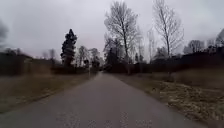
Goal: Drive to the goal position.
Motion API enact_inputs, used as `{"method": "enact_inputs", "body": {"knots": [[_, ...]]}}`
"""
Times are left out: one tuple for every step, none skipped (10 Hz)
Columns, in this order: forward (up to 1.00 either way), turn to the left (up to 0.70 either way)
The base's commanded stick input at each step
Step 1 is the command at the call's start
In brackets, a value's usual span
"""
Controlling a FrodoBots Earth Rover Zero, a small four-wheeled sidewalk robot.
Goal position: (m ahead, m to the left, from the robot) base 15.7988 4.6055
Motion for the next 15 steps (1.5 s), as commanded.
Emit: {"method": "enact_inputs", "body": {"knots": [[1.00,0.25],[1.00,0.40],[1.00,0.40],[1.00,0.13],[1.00,0.00],[1.00,0.00],[1.00,0.00],[1.00,0.00],[1.00,0.00],[1.00,0.00],[1.00,0.00],[1.00,0.00],[1.00,0.00],[1.00,0.00],[1.00,0.00]]}}
